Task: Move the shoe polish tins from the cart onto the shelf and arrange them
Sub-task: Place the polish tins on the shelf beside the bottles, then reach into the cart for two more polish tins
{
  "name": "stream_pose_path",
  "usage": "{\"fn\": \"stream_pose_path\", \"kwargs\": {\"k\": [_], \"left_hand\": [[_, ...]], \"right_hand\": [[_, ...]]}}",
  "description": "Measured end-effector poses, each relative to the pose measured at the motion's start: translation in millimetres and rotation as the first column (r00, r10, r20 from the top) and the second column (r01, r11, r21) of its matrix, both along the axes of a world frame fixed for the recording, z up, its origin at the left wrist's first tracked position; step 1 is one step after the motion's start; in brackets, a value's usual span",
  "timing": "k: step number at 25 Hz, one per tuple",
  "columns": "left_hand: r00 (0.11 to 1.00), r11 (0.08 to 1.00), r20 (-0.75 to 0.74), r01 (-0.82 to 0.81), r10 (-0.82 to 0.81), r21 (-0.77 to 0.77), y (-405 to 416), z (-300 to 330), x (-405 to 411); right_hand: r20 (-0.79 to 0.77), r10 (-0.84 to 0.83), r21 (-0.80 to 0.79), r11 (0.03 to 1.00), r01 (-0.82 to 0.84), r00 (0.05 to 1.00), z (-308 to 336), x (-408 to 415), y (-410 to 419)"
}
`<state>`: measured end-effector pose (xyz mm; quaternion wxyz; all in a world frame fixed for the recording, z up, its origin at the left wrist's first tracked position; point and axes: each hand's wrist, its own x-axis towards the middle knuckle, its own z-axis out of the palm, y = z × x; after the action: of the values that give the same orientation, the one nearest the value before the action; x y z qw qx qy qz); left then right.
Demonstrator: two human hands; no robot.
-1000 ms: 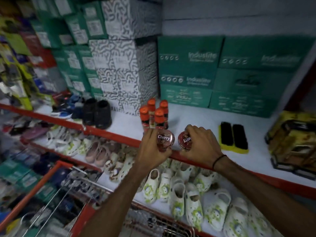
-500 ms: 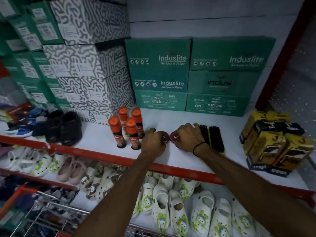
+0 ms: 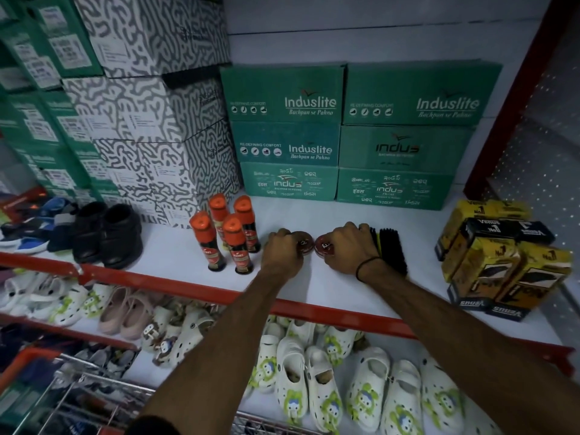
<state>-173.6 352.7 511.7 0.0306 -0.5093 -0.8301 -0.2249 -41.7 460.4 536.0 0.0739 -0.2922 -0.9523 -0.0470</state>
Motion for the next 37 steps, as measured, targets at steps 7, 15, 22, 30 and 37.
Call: {"fn": "stream_pose_path", "kwargs": {"k": [7,15,22,30,37], "left_hand": [[0.999,0.981,0.039,-0.006,-0.001,0.192,-29,11,15],[0.951,0.749,0.148,-0.306,0.273,0.587,-184,-65,57],[0.832,0.875,0.358,-0.479,0.424,0.078,-307,-283,97],[0.639,0.581,0.403,-0.086,0.656,-0.809,-362,-473,208],[0.653,0.451,0.346,0.007,0.674,-0.892,-344,-530,230]], "right_hand": [[-0.397,-0.010,-0.011,1.000,0.006,0.918,12,9,-25],[-0.647,0.376,0.152,0.916,-0.370,0.663,-57,21,-158],[-0.418,0.535,-0.141,0.760,-0.635,0.734,-247,46,-266],[0.655,0.510,-0.556,0.825,-0.101,0.558,-443,118,-323],[0.708,0.488,-0.489,0.860,-0.144,0.510,-513,119,-359]]}}
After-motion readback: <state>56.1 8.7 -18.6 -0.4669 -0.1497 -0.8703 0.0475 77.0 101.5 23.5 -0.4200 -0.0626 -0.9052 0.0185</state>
